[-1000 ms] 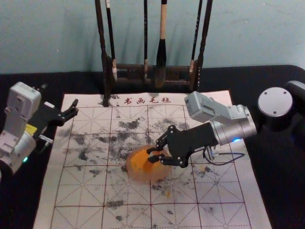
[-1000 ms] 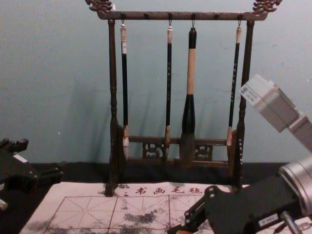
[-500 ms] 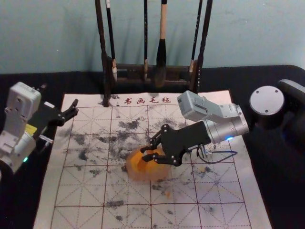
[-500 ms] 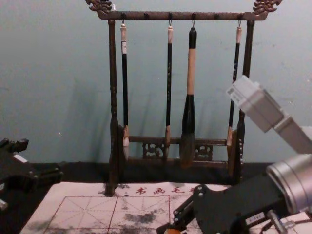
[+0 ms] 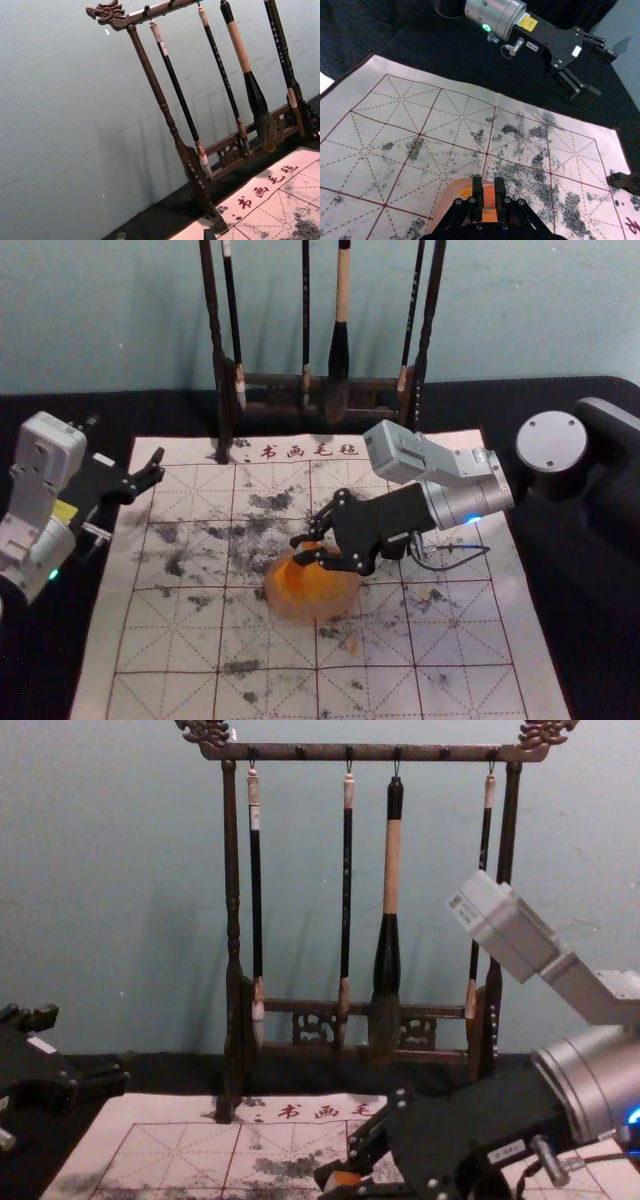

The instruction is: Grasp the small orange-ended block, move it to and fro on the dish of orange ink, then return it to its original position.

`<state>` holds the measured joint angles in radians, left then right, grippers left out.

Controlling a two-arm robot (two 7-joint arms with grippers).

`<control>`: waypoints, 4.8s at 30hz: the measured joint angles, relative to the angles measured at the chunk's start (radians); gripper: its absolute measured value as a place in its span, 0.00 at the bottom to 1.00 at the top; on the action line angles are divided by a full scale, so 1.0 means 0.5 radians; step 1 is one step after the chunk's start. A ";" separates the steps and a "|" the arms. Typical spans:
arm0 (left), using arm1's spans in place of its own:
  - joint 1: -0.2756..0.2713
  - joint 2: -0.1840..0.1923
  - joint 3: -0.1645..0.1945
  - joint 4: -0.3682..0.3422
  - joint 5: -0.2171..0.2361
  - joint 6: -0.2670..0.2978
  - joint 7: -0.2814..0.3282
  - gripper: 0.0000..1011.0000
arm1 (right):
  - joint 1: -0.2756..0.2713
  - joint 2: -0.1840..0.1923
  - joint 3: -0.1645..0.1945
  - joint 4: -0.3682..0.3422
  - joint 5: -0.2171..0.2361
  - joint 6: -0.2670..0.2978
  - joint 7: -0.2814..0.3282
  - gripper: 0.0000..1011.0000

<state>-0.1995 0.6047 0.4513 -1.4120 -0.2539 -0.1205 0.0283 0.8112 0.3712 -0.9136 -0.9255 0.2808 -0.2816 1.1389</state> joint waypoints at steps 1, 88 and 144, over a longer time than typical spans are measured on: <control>0.000 0.000 0.000 0.000 0.000 0.000 0.000 0.99 | 0.003 -0.003 0.001 0.004 -0.005 -0.001 -0.005 0.15; 0.000 0.000 0.000 0.000 0.000 0.000 0.000 0.99 | -0.283 0.722 0.306 -0.846 0.014 0.336 -0.264 0.15; 0.000 0.000 0.000 0.000 0.000 0.000 0.000 0.99 | -0.218 0.505 0.220 -0.481 -0.143 0.253 -0.268 0.15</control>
<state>-0.1995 0.6047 0.4514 -1.4120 -0.2539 -0.1205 0.0283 0.7019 0.6239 -0.8034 -1.1662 0.2091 -0.1552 1.0047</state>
